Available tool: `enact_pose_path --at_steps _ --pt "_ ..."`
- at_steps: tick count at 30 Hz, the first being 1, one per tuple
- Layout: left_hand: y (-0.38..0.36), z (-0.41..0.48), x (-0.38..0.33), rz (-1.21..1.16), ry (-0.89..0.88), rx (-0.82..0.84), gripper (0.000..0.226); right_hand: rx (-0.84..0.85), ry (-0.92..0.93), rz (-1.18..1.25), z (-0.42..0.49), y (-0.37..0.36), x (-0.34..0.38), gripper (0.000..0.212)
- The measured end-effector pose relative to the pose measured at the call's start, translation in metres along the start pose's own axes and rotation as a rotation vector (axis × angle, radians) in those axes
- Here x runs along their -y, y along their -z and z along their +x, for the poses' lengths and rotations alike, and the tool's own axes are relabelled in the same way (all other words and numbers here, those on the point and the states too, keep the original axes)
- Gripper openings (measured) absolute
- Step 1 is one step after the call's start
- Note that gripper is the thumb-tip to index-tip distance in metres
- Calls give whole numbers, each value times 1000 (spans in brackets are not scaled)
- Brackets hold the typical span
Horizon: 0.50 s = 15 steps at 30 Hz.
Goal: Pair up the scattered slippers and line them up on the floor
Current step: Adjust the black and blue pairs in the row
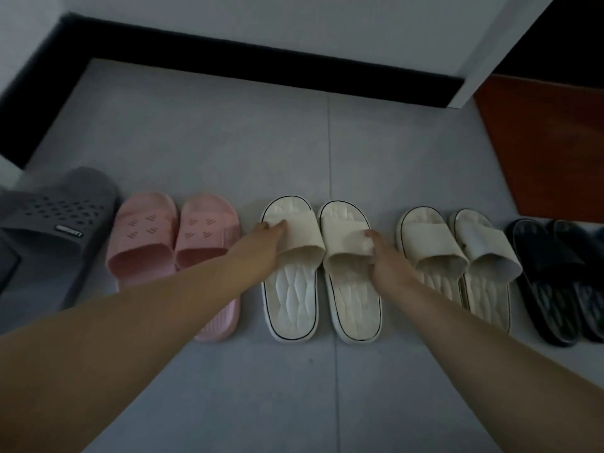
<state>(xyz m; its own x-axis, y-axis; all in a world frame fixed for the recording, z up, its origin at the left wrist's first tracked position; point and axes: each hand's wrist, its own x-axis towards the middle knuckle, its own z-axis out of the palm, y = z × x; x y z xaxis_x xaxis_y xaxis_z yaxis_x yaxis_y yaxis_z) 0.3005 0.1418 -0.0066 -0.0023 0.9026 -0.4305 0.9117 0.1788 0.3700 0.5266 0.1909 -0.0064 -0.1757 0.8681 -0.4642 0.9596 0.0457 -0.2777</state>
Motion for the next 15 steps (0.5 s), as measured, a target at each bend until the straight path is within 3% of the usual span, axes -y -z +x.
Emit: enact_pose_path --at_steps 3,7,11,15 --pt "14 -5 5 -17 -44 39 63 -75 7 7 -18 -1 25 71" --pt "57 -26 43 -115 -51 -86 63 -210 380 -18 -35 -15 92 64" --pt "73 -59 114 -6 138 -215 56 -27 537 124 -38 -41 159 60" --pt "52 -83 158 -25 379 -129 75 129 397 152 -19 -62 189 66"
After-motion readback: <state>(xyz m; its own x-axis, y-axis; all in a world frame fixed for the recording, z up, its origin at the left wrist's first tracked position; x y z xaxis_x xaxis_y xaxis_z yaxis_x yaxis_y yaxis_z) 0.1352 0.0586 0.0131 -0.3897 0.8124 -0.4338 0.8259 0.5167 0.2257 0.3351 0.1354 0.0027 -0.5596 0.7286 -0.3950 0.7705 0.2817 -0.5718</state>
